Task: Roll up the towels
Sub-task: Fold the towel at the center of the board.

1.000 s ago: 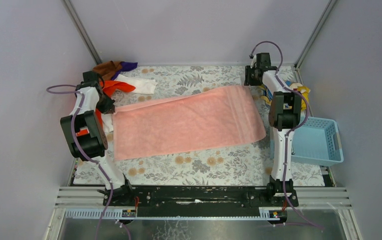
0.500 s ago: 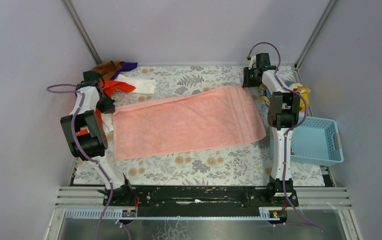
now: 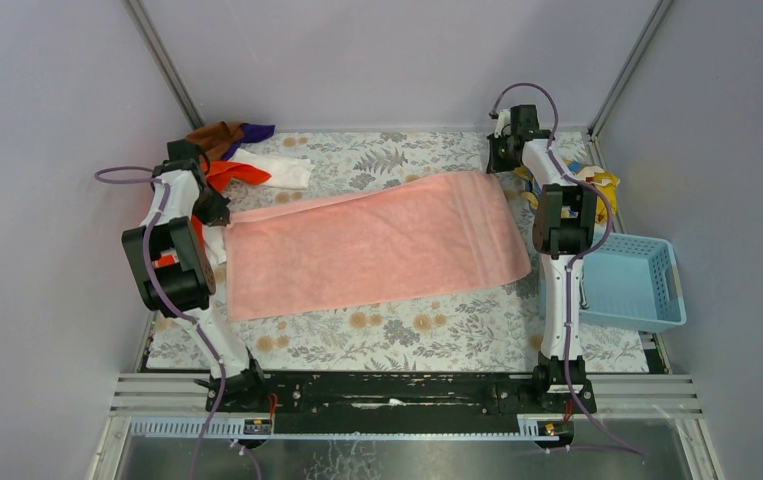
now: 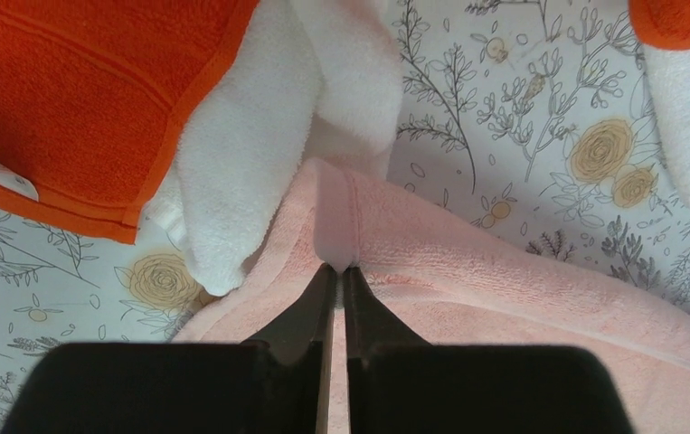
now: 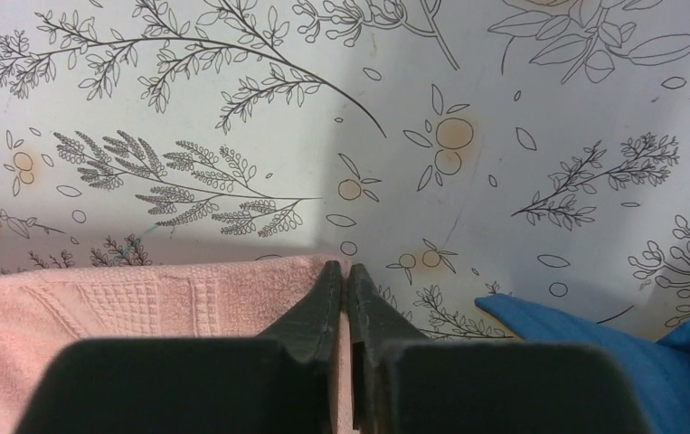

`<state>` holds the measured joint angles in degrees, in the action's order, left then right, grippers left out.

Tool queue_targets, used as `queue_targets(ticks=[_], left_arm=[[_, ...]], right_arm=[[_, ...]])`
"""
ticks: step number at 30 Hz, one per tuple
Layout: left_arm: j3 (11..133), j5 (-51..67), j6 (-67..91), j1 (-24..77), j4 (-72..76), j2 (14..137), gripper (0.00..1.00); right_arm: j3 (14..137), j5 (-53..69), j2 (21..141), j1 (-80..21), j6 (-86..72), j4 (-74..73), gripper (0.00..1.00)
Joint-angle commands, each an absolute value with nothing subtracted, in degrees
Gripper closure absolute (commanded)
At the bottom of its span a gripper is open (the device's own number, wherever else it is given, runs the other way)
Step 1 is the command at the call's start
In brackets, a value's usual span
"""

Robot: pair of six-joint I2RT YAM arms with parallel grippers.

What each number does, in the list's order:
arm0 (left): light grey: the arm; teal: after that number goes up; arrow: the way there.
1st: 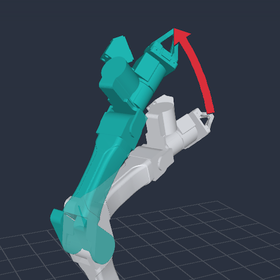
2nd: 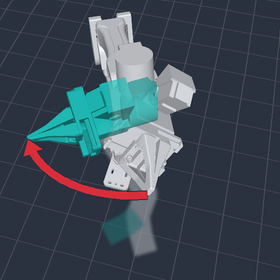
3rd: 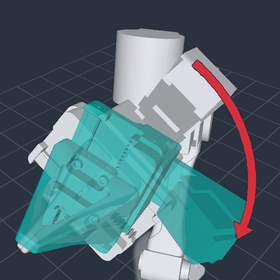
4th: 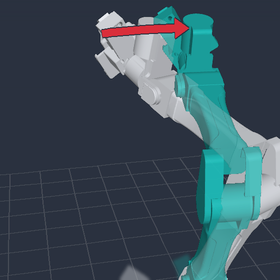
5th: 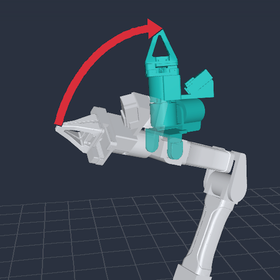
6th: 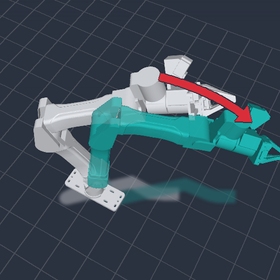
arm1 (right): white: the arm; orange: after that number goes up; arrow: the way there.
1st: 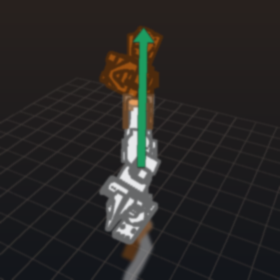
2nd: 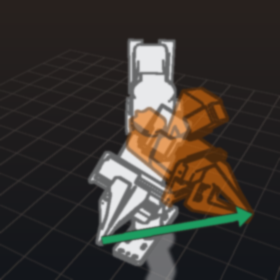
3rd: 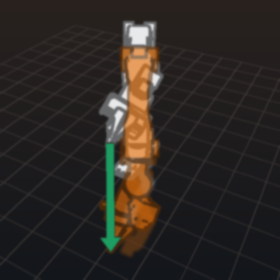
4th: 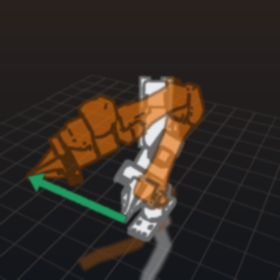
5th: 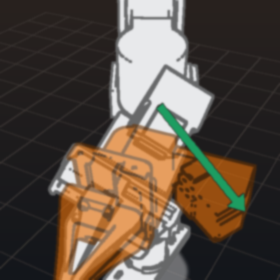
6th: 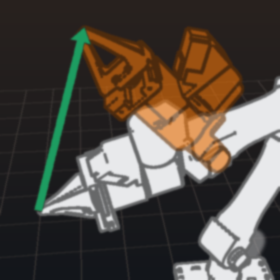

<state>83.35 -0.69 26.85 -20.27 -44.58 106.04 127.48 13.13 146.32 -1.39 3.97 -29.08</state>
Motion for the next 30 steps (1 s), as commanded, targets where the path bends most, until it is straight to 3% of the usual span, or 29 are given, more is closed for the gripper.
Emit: queue_targets(ticks=[1,9,19,30], left_arm=[[87.9,-3.0,26.0,-20.3,-46.3,107.7,1.00],[97.4,0.2,28.2,-20.3,-48.7,111.0,1.00],[114.8,5.0,29.7,-20.3,-53.4,119.4,1.00],[100.5,6.8,28.5,-21.5,-50.0,109.3,1.00]], right_arm=[[129.2,11.8,145.4,-0.9,5.0,-28.9,1.00],[122.1,13.3,134.6,4.0,0.1,-17.3,1.00],[120.9,19.2,131.3,7.2,-1.0,-11.6,1.00],[104.2,22.6,119.4,7.5,3.5,-9.2,1.00]])
